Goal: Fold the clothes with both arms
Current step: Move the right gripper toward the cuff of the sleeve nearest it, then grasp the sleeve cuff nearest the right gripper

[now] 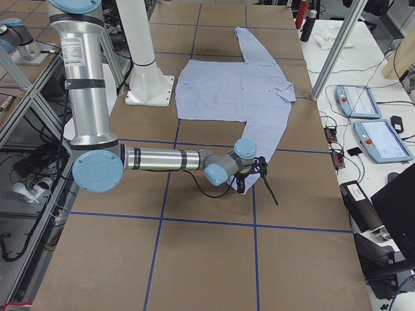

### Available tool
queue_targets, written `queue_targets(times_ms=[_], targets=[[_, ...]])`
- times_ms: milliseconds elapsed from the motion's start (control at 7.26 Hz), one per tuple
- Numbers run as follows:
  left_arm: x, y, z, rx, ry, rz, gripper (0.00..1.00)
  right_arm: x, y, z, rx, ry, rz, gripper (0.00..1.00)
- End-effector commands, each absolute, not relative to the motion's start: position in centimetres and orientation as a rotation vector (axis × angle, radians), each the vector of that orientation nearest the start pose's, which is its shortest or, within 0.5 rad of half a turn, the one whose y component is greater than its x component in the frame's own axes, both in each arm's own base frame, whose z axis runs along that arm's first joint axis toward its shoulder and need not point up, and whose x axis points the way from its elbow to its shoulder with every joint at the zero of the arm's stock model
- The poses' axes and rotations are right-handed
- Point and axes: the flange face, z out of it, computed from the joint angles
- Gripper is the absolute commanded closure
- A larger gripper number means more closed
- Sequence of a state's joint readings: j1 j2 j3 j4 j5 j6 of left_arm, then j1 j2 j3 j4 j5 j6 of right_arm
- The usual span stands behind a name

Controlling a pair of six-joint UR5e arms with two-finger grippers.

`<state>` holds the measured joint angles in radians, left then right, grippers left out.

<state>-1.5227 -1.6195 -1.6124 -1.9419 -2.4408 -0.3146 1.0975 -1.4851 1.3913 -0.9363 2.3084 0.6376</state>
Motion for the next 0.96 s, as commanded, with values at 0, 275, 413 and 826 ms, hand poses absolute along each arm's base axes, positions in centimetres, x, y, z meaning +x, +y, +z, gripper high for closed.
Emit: queue_targets(times_ms=[0, 275, 413, 826], targets=[[-3.1, -52.7, 55.6, 0.285, 0.918, -0.038, 0.01, -19.3, -50.7, 64.5, 0.031, -0.873, -0.033, 0.0], [-3.1, -52.6, 55.5, 0.286, 0.92, -0.037, 0.01, -18.9, -50.0, 65.5, 0.015, -0.863, -0.025, 0.0], [-3.1, -52.6, 55.2, 0.291, 0.919, -0.036, 0.01, -19.0, -50.0, 65.5, 0.015, -0.862, -0.025, 0.01], [-3.2, -52.6, 55.2, 0.293, 0.913, -0.038, 0.01, -19.6, -50.1, 65.1, 0.018, -0.864, -0.036, 0.3]])
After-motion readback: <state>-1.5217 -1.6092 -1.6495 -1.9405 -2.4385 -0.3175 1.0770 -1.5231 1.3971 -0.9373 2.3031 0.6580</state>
